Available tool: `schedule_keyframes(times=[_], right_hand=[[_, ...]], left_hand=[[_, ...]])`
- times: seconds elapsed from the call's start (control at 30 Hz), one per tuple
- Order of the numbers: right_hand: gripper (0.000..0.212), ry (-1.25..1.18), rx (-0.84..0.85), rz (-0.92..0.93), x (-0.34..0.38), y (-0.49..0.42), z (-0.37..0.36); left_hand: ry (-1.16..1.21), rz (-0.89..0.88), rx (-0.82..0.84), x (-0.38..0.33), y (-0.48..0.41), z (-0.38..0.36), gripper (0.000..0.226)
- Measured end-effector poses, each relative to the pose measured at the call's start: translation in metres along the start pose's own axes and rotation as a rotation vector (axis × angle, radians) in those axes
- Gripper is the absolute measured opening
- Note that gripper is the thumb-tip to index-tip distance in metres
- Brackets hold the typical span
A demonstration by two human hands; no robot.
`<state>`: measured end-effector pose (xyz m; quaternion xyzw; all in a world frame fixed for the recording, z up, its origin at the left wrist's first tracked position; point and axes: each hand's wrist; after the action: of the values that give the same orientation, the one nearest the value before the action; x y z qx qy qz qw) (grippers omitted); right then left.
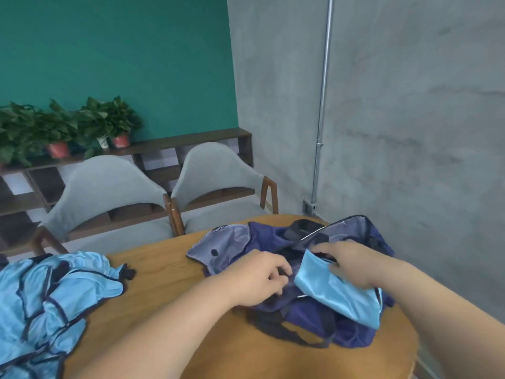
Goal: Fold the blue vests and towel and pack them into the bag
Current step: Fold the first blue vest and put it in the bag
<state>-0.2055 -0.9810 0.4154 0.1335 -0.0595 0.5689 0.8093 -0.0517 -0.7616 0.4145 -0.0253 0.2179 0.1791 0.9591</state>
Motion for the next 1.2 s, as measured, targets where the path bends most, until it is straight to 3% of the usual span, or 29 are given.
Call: schedule_keyframes(times=[0.1, 0.13, 0.23, 0.3, 0.37, 0.5, 0.57, 0.63, 0.73, 0.8, 0.9, 1.0, 1.1, 1.2], right_hand=[[0.062, 0.046, 0.016, 0.016, 0.008, 0.005, -0.013], [0.063, 0.044, 0.006, 0.020, 0.010, 0.006, -0.018], [0.064, 0.050, 0.001, 0.033, 0.015, 0.009, -0.031], [0.062, 0.100, 0.031, 0.042, 0.017, 0.013, -0.039], [0.058, 0.113, 0.086, 0.033, 0.018, 0.017, -0.044], [0.053, 0.156, 0.237, 0.033, 0.022, 0.020, -0.022], [0.056, 0.133, 0.141, 0.092, 0.033, 0.021, 0.011], [0.051, 0.001, -0.069, 0.125, 0.047, 0.016, 0.043], [0.048, -0.188, -0.289, 0.047, 0.065, -0.012, 0.040], [0.042, -0.083, -0.232, -0.037, 0.072, -0.030, 0.003], [0.039, 0.093, 0.020, -0.145, 0.071, -0.030, -0.056], [0.044, 0.125, 0.073, -0.127, 0.055, -0.031, -0.076], [0.057, 0.038, 0.022, -0.103, 0.045, -0.040, -0.055], [0.051, -0.287, -0.196, -0.160, 0.046, -0.049, -0.024]], left_hand=[[-0.368, -0.056, -0.366, 0.011, -0.015, 0.002, 0.025], [-0.470, -0.045, -0.363, 0.014, -0.020, 0.002, 0.028], [-0.593, 0.072, -0.105, 0.020, -0.037, -0.002, 0.043], [-0.509, 0.150, -0.111, 0.024, -0.049, 0.000, 0.048], [-0.327, 0.173, -0.235, 0.027, -0.059, 0.009, 0.055], [-0.077, 0.116, -0.336, 0.014, -0.064, 0.037, 0.057], [-0.063, 0.058, -0.342, 0.006, -0.063, 0.044, 0.045], [-0.039, -0.012, -0.341, -0.002, -0.061, 0.049, 0.037], [0.041, -0.093, -0.368, -0.009, -0.060, 0.057, 0.031], [0.062, -0.098, -0.382, -0.013, -0.060, 0.066, 0.040], [0.076, -0.018, -0.430, -0.010, -0.058, 0.078, 0.057], [0.039, 0.041, -0.402, 0.001, -0.052, 0.073, 0.056], [0.028, 0.031, -0.359, 0.005, -0.048, 0.063, 0.054], [0.046, 0.016, -0.329, -0.001, -0.052, 0.061, 0.051]])
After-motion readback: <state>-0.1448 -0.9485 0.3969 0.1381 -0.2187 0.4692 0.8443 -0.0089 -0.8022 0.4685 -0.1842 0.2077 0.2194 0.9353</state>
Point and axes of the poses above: each hand's wrist, its own y-axis away from the middle knuckle, its own z-axis out of the back of the hand, x = y × z, and after that the axes turned 2 degrees about z, right-handed
